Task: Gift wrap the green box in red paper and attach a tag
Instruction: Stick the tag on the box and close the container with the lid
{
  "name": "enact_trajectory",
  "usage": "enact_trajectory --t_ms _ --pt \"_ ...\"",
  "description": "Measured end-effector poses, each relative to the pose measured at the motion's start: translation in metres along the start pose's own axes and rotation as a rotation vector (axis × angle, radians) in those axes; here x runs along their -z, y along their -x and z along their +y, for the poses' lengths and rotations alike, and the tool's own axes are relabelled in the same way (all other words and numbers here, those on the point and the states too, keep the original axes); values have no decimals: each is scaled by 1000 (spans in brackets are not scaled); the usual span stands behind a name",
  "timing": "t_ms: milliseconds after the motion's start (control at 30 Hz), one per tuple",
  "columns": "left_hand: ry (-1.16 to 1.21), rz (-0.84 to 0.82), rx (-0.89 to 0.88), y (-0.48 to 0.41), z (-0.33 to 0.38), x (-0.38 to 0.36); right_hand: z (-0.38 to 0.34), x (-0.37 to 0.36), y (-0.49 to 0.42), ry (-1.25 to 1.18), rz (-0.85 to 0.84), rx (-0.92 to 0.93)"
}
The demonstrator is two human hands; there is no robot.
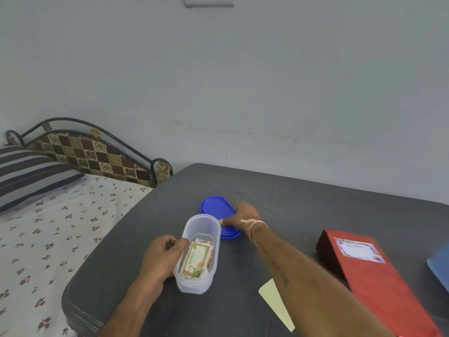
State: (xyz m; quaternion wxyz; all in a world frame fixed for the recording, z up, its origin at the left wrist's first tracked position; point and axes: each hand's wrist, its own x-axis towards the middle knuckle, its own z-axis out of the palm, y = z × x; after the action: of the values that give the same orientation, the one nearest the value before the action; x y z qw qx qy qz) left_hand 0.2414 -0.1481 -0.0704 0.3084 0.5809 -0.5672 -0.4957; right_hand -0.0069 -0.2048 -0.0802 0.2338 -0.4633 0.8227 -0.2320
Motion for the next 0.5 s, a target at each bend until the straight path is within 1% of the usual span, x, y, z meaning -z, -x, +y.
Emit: enact_trajectory --t_ms 33,100,167,233,267,333,433,500 --pt "72 -24 20 0 2 0 2 4 2 -94 -8 4" --pt "207 -68 54 2 7 0 5 9 11 -360 -47 -6" --pt "332 -81 65 2 6 -6 5 17 37 -628 -162 -8" --pt "426 -36 67 5 5 -15 5 24 70 -809 -286 38" --pt "466 -19 71 7 4 -20 7 26 84 -858 -329 73" --pt "562 -37 82 10 5 -29 9 29 110 -899 -354 153" --pt "700 -100 81 22 13 -40 12 31 144 -810 -296 298" --pt "762 -132 82 31 23 -47 11 33 163 -779 -287 329"
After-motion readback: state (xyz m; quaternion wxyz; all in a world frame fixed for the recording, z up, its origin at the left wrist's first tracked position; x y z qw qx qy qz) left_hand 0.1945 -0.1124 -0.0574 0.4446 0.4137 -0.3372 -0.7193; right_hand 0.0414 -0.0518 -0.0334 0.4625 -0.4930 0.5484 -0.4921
